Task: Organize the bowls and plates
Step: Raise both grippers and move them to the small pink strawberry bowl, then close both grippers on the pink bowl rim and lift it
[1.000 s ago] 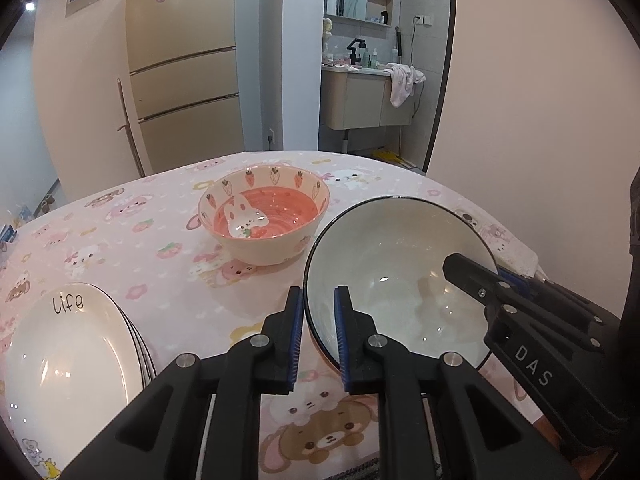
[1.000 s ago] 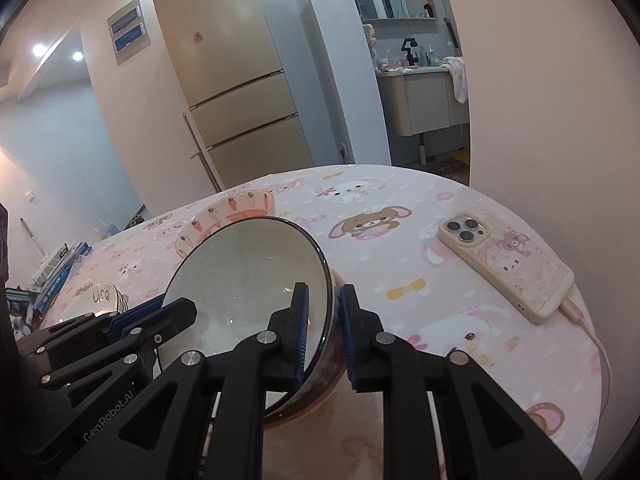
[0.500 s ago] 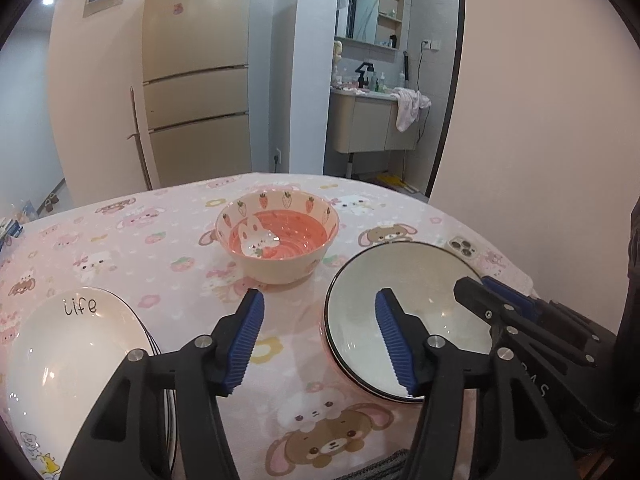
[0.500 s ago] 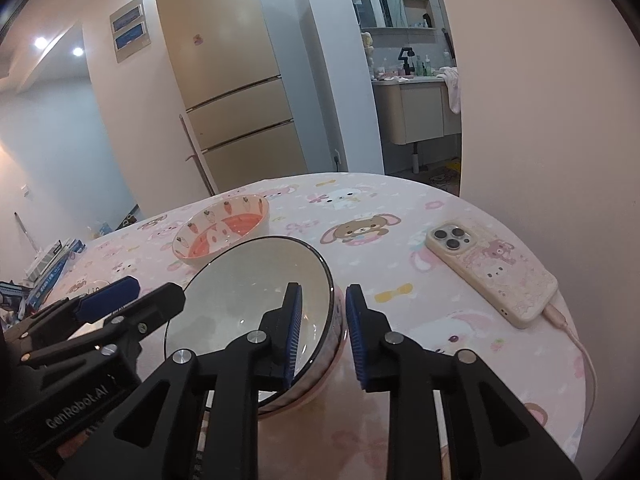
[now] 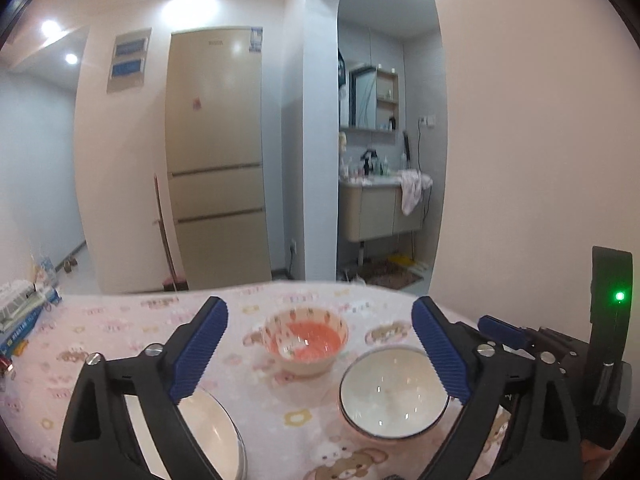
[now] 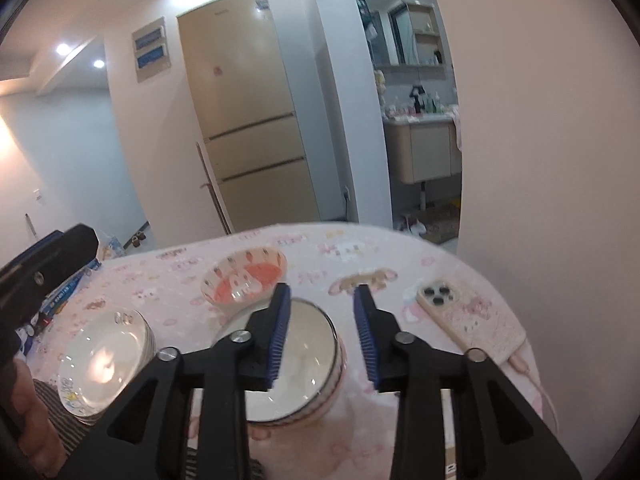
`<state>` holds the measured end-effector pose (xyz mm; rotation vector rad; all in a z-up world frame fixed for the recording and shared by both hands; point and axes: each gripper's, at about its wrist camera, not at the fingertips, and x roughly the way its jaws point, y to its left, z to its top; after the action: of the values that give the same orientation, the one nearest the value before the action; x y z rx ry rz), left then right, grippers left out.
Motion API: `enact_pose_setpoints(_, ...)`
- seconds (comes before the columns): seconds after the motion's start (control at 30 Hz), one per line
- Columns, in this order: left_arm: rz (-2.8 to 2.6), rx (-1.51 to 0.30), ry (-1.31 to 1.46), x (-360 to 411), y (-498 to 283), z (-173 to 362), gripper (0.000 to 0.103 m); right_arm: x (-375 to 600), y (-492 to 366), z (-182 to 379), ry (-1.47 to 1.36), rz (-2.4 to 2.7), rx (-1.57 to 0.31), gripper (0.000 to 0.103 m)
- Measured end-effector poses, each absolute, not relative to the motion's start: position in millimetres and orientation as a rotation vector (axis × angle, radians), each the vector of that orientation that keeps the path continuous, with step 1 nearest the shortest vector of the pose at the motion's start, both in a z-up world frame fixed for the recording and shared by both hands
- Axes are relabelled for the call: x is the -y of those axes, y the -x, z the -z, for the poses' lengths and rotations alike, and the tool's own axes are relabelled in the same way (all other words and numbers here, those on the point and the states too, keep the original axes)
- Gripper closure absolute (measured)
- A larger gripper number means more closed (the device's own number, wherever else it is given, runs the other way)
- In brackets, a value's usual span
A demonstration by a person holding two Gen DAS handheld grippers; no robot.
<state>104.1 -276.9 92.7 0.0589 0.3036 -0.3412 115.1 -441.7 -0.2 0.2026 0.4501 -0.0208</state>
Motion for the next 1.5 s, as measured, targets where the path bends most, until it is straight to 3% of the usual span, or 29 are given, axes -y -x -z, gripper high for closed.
enact_pose_setpoints(0.07,0.326,-0.254,-0.076,272.9,-96.9,-106.6,0.000,437.7,-109.9,-15.4,-0.186,0.009,-0.412,0.062)
enact_pose_setpoints(0.37,0.323,-0.202,-0.015,251.7,-108.1,-144.9,0.000,430.9,-108.6,-79.8,-0.172,-0.087,-0.308,0.052)
enact_pose_setpoints(0.6,0.379,-0.368,-0.014,246.5,-163.7,-156.7,0.000,441.1,-158.9,-99.2,-0.249,-0.180,-0.403,0.049)
enact_pose_setpoints(0.83,0.336,-0.576,-0.016,248.5,-227.8,-127.9,0.000,438.9,-220.4,-60.4,-0.275,-0.234,-0.600,0.049)
enact_pose_setpoints(1.2,0.246,-0.933,-0.110,262.1,-326.4,-32.2,0.018,437.3,-340.9,39.6,-0.269,-0.141,-1.069,0.055)
enact_pose_setpoints(1.37,0.254,-1.059,-0.125,268.9,-353.3,1.6,0.051,425.6,-368.0,60.5,-0.220,-0.153,-1.191,0.060)
enact_pose_setpoints(1.5,0.261,-1.112,-0.136,271.9,-365.4,21.2,0.057,411.5,-378.7,67.0,-0.156,-0.146,-1.252,0.070)
